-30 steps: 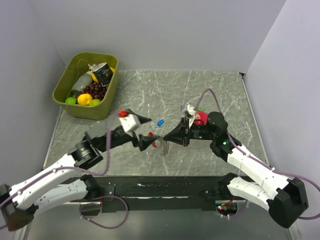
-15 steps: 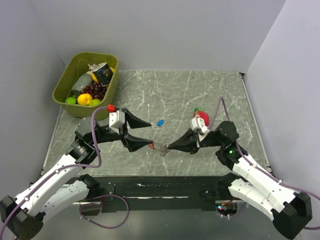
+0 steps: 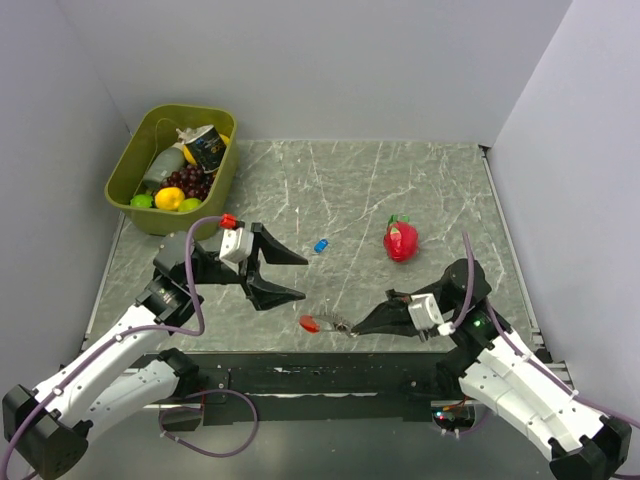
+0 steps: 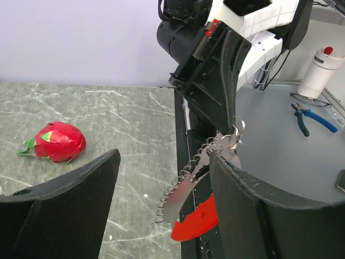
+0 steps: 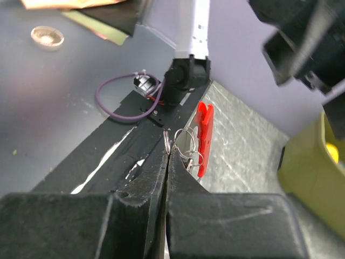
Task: Put the keys on the keyring
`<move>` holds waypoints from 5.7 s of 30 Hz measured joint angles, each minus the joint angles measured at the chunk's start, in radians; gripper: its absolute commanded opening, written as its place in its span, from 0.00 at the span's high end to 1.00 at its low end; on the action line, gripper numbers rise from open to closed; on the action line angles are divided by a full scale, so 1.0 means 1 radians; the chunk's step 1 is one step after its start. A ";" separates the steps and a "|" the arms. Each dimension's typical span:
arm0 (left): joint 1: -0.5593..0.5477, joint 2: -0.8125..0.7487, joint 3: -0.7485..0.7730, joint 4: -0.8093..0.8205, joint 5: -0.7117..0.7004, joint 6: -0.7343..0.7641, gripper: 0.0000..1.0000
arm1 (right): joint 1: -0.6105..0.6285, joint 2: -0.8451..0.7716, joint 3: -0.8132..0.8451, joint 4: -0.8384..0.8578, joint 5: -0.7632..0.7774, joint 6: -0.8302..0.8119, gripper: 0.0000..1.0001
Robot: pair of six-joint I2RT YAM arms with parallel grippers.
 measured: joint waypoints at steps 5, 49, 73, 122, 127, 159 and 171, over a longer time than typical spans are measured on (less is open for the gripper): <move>0.000 0.016 0.000 -0.005 0.003 0.003 0.28 | 0.000 -0.003 0.002 -0.087 -0.043 -0.129 1.00; -0.010 0.006 0.018 -0.195 -0.382 0.074 0.23 | 0.227 0.739 0.274 -0.338 1.280 0.383 1.00; -0.009 -0.125 -0.062 -0.198 -0.775 -0.012 0.12 | 0.315 0.745 0.241 -0.277 1.335 0.629 0.00; 0.109 1.033 0.047 0.211 -0.251 -0.386 0.71 | 0.011 1.005 0.175 -0.044 1.016 1.236 0.54; 0.092 1.033 -0.011 0.228 -0.249 -0.388 0.80 | 0.011 0.997 0.130 -0.009 1.015 1.263 0.54; 0.006 0.838 -0.145 0.193 -0.369 -0.336 0.63 | 0.004 1.072 0.093 0.183 1.016 1.346 0.70; 0.061 0.723 -0.210 0.255 -0.438 -0.369 0.58 | 0.002 1.114 0.111 0.216 0.962 1.338 0.72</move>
